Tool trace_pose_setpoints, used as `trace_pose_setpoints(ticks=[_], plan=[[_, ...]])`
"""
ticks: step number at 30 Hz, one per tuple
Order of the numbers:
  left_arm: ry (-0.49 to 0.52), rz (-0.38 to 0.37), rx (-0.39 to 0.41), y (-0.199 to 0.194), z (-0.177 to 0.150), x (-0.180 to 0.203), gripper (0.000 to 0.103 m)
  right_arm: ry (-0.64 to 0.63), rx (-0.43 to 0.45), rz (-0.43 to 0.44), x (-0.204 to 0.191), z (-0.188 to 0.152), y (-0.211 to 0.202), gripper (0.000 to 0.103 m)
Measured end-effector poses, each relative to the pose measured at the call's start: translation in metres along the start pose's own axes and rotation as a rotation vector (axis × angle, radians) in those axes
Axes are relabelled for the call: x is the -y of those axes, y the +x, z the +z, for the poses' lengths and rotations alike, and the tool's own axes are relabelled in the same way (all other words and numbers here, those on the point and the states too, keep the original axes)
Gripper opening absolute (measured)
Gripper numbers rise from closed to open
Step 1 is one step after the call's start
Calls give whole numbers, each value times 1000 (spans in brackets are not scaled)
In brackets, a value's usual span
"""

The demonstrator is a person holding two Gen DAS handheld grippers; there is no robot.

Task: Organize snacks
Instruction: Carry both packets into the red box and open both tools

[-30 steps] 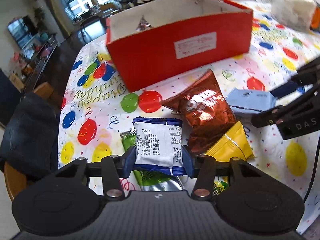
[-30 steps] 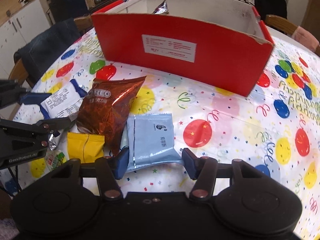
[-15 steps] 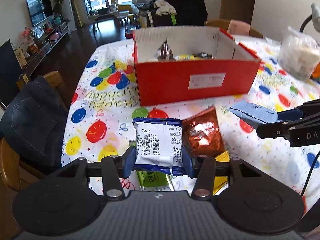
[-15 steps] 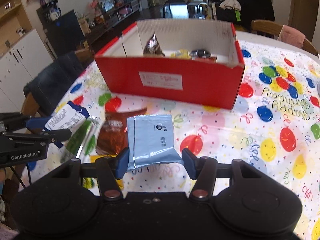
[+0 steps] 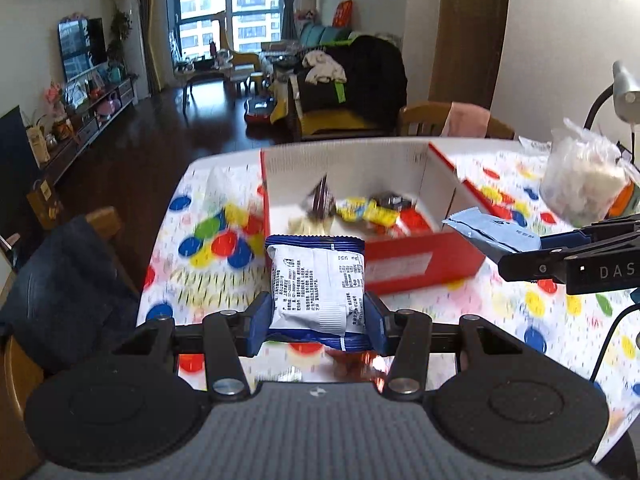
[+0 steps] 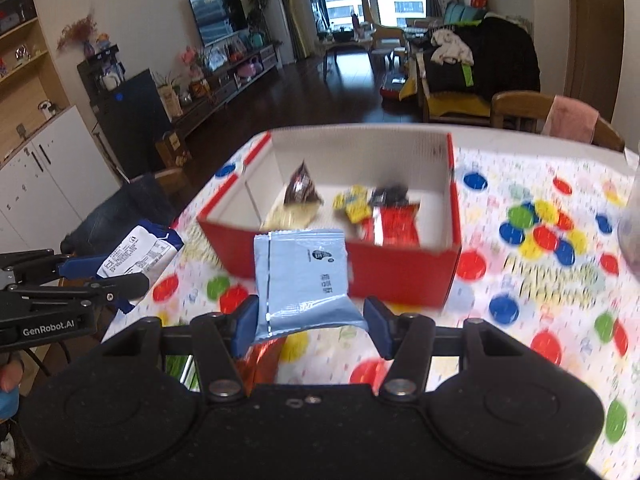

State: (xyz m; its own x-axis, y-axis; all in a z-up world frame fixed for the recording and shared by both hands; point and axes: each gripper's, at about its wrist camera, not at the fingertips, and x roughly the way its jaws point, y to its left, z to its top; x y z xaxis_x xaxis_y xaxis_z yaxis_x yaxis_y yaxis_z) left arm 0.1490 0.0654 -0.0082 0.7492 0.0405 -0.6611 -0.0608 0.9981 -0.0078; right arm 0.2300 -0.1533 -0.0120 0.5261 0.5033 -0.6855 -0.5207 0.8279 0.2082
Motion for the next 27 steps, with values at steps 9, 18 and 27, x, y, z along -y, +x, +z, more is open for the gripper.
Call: trace_pose_setpoints(ticks=[9, 18, 27], plan=[[26, 5, 11, 30, 42, 8, 48, 5, 37, -22, 22, 42, 24, 55], [-21, 1, -60, 79, 73, 6, 48, 31, -7, -44, 44, 68, 61, 55], [-34, 20, -168, 135, 94, 2, 37, 7, -89, -82, 58, 86, 111, 55]])
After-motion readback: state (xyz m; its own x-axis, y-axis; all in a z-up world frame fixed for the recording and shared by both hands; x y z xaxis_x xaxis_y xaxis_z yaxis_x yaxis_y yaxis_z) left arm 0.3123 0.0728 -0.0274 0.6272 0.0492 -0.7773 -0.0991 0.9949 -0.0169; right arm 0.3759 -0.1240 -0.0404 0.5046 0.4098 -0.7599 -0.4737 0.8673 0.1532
